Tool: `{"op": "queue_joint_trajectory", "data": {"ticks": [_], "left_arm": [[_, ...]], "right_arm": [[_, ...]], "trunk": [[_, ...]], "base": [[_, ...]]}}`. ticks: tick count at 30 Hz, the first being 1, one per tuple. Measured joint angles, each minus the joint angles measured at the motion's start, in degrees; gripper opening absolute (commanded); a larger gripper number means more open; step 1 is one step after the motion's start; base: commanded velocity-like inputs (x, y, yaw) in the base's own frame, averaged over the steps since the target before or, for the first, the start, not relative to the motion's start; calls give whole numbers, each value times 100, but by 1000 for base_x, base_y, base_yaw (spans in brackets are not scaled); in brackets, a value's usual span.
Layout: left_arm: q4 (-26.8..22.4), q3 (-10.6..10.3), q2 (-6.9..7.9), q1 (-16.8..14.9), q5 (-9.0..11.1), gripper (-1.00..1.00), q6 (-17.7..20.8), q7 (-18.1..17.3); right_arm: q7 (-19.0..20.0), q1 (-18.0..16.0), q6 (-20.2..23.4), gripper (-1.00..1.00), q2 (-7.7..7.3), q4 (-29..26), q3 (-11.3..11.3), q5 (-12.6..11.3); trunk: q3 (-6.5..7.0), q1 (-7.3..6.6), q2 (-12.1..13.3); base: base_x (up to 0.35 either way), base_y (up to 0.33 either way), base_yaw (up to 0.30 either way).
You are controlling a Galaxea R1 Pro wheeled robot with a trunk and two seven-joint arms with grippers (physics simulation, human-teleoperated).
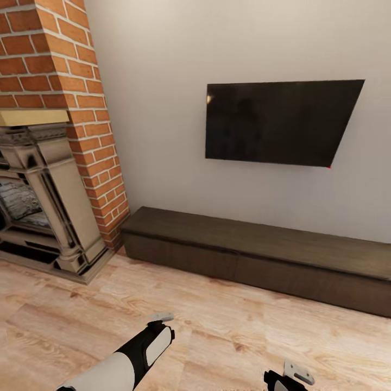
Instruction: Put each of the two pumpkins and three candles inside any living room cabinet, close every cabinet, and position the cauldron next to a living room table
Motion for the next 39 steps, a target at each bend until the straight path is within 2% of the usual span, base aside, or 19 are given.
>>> {"op": "queue_joint_trajectory", "data": {"ticks": [10, 14, 17, 25, 32, 39], "left_arm": [[0, -30, 0, 0, 0, 100, 5, -4], [-1, -346, 0, 0, 6, 100, -7, 9], [-1, -433, 0, 1, 7, 100, -11, 13], [-1, -463, 0, 1, 4, 100, -12, 14], [-1, -473, 0, 0, -1, 100, -12, 14], [-1, -474, 0, 0, 3, 100, -19, 13]], "right_arm": [[-1, -4, -35, 100, 0, -1, 0, 4], [-2, -4, -86, 100, 0, -2, 0, 3], [-2, -4, -93, 100, 0, -2, 0, 5], [-2, -4, -95, 100, 0, -2, 0, 3], [-3, -3, -130, 100, 5, -3, -1, 9], [-12, 17, -589, 100, 16, -8, 7, 44]], "trunk": [[-5, 0, 0], [-15, 0, 0], [-24, 0, 0], [-54, 0, 0], [-94, -1, 0], [-116, -1, 0]], "base": [[0, 0, -277], [0, 0, -277], [0, 0, -277], [10, 3, -276], [193, 54, -212], [161, 3, -25]]}}
